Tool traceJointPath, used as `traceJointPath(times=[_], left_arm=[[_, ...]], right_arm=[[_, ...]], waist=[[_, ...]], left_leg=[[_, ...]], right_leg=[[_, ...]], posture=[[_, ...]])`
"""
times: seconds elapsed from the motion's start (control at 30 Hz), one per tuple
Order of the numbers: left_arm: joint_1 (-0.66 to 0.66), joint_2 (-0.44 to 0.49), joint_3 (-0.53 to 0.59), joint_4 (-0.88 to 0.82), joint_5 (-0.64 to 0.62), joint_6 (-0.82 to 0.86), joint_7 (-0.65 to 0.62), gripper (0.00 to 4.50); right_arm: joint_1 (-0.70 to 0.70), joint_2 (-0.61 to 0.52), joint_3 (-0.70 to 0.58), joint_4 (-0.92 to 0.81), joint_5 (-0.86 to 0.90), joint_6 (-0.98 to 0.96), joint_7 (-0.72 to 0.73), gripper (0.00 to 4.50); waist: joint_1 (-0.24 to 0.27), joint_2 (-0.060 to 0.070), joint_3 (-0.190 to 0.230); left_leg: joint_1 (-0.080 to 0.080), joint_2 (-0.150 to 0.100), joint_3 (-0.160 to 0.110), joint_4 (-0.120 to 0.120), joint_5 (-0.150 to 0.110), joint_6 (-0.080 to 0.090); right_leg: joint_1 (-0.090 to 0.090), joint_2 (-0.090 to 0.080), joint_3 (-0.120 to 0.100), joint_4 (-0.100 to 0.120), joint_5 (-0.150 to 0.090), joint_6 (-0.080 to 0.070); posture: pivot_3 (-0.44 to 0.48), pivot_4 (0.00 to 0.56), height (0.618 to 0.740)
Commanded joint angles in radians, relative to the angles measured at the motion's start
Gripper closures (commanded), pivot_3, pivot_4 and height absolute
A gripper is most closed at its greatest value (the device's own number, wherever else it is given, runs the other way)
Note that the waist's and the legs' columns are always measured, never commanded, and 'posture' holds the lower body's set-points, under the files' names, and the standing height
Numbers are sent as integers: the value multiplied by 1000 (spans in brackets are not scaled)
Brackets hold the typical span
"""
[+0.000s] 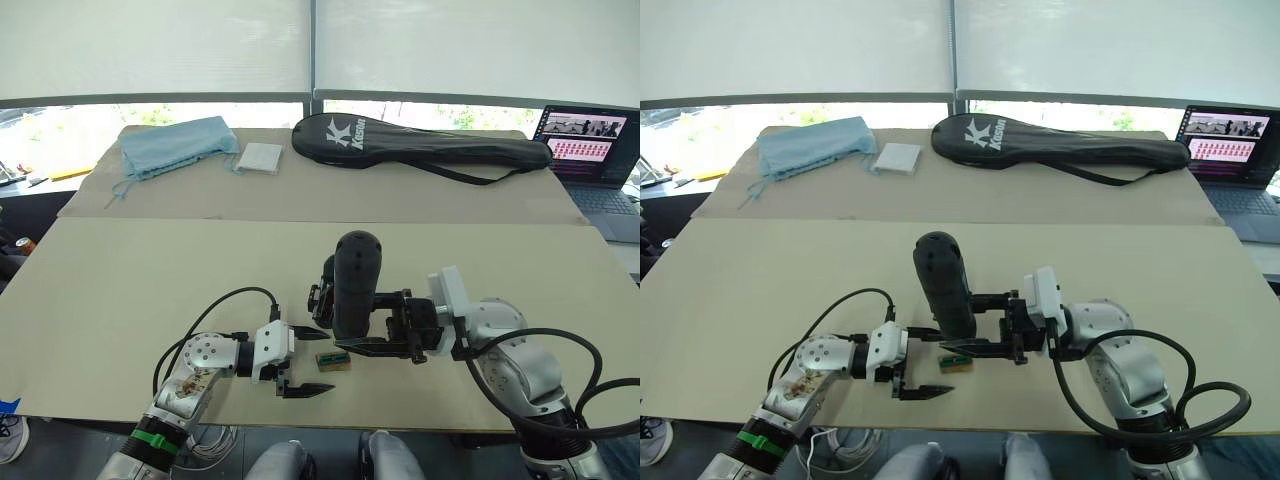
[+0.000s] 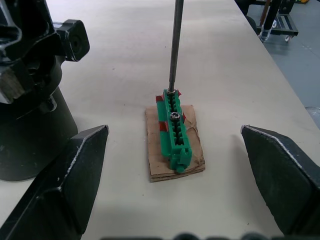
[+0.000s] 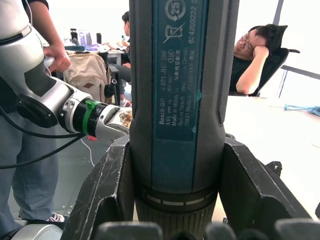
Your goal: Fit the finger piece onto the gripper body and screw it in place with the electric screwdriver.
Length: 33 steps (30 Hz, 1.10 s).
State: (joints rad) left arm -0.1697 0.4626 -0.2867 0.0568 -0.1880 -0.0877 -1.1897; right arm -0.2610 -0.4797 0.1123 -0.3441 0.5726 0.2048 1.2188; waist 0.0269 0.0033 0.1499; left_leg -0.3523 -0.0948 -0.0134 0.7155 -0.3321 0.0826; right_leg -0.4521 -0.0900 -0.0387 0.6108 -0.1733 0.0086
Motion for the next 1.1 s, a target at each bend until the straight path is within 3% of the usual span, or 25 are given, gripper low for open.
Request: traceJointPath(times=[0.03,0.23,0.67,1.1], left_arm=[[35,-8,-50,37,18,14,-7,0],[47,1,5,-13,-83,22,-44,0],[54,114,157,-176,-258,90,-94,0],[0,242,344,-325,-546,425,-60,0]], right_arm=[[-10,0,-20,-43,33,-21,-2,2584],[-36,-22,-51,-96,90,26,-19,2584],[-90,-107,-165,-189,273,156,-96,2584],[-248,-159,-239,-194,406,261,-196,2584]], waist=[[0,0,0],[-6,0,0],[-14,-2,1],[-14,-3,3]], left_leg=[[0,0,0,0,0,0],[0,0,0,0,0,0],[-1,1,0,-1,0,0],[-2,1,0,-1,0,0]], right_leg=[[0,0,0,0,0,0],[-1,0,0,0,0,0],[-3,0,0,0,0,0],[-3,1,0,0,0,0]], posture=[[0,150,740],[0,150,740],[0,150,740],[0,150,740]])
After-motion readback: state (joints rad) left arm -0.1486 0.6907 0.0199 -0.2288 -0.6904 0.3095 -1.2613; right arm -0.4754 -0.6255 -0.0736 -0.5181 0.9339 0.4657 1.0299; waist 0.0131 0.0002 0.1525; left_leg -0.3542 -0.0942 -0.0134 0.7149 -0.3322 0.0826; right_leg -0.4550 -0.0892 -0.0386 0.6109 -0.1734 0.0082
